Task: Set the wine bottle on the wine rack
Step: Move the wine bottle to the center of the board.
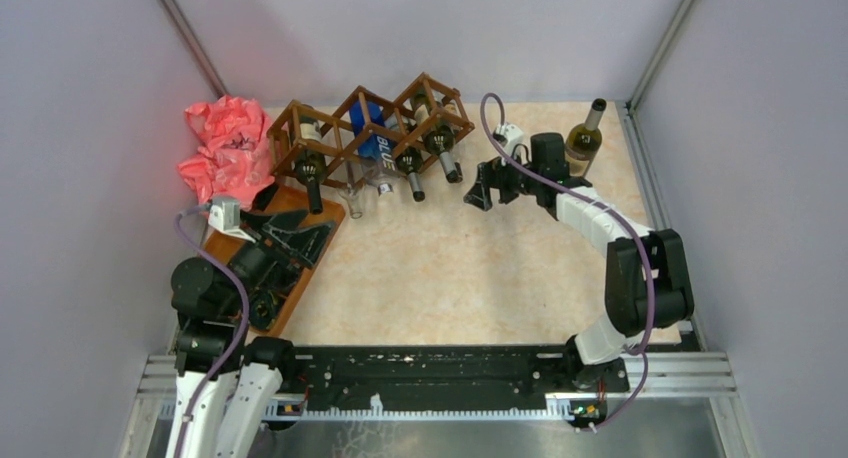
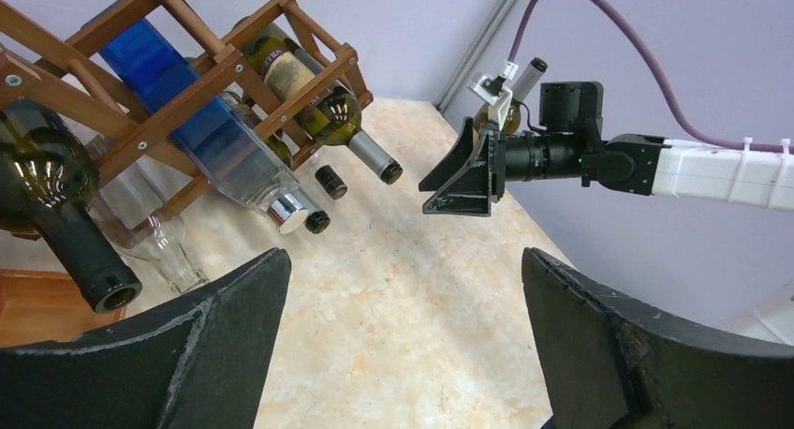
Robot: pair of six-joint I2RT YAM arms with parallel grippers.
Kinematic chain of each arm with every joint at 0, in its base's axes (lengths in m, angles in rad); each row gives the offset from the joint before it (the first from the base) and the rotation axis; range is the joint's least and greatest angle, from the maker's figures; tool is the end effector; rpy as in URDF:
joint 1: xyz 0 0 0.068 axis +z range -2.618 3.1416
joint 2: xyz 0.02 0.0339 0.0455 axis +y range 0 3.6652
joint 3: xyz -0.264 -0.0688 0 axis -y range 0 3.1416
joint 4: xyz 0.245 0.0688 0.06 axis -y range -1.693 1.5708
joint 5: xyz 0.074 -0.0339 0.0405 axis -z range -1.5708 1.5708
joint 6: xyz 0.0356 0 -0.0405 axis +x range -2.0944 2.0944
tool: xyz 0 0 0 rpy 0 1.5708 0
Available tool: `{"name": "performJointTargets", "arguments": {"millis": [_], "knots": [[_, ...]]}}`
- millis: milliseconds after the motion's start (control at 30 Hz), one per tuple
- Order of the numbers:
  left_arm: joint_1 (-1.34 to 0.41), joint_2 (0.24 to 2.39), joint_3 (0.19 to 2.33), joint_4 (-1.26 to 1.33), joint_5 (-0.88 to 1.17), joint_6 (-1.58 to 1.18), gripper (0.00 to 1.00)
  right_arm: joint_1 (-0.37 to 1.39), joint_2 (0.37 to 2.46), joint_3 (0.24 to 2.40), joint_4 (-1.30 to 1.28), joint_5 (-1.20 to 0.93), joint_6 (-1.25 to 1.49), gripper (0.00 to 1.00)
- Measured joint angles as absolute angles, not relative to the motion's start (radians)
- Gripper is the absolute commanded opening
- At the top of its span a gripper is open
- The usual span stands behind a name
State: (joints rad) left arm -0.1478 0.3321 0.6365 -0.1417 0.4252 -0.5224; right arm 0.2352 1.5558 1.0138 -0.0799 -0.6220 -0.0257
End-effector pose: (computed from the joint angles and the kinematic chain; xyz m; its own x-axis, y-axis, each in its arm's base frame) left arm 0.0880 -0.0280 0.3475 -0.1290 -0.4403 -0.8885 0.5451 0.7170 -0.4345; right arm 0.3263 0.0995 0.2425 -0.5497 -0.1532 -0.8212 -0.6643 0.6763 0.3184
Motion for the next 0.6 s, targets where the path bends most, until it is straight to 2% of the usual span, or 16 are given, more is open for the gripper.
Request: {"name": "performJointTargets", "arguments": {"millis": [600], "knots": [[-0.148, 0.270, 0.605, -0.139, 0.389, -0.523, 0.99, 0.185, 1.651, 0.994, -0.017, -0.759, 0.083, 0.91]]}}
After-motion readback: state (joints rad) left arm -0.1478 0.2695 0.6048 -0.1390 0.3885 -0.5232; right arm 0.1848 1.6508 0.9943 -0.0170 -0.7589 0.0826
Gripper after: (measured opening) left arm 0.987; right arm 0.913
